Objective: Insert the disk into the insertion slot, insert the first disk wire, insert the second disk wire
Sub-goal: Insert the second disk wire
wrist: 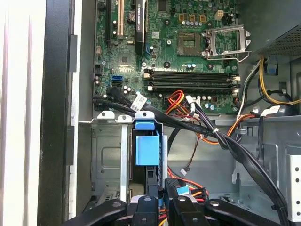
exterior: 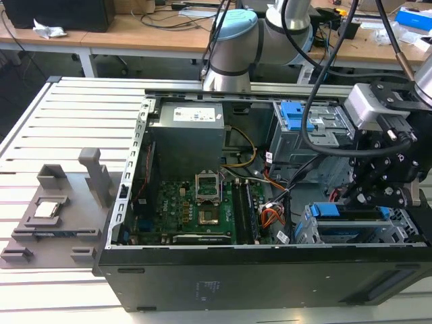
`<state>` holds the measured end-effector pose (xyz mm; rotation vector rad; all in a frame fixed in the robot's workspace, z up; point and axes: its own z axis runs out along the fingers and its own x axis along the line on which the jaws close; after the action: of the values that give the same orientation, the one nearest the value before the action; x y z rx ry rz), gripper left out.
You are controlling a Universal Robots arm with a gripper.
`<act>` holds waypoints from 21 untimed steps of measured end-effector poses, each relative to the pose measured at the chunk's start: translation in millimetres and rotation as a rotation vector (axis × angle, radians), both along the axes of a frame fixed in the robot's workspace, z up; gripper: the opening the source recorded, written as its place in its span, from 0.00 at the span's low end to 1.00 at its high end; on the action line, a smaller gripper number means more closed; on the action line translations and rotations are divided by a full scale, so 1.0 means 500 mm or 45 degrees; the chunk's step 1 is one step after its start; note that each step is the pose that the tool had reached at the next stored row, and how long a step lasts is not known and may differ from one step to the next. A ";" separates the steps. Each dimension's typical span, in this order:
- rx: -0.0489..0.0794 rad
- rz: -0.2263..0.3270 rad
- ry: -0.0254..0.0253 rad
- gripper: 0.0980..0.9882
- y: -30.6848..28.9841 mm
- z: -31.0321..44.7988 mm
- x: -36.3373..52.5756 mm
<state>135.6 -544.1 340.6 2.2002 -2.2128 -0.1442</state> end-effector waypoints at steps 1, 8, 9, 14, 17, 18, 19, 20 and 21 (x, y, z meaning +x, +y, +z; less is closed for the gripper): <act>0.000 0.000 -0.0001 0.08 0.000 0.000 0.000; 0.000 0.000 0.0000 0.06 0.000 0.000 0.000; 0.000 0.000 0.0000 0.06 0.000 0.000 0.000; 0.006 0.000 0.0001 0.06 -0.002 0.006 0.000; 0.034 0.000 0.0000 0.06 -0.012 0.007 0.000; 0.040 0.000 0.0001 0.06 -0.015 0.007 0.000; 0.042 0.000 0.0000 0.06 -0.016 0.007 0.000; 0.042 0.000 0.0000 0.06 -0.017 0.007 0.000; 0.042 0.000 0.0000 0.06 -0.018 0.006 0.000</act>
<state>135.7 -553.1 343.8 2.2165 -2.2266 -0.1821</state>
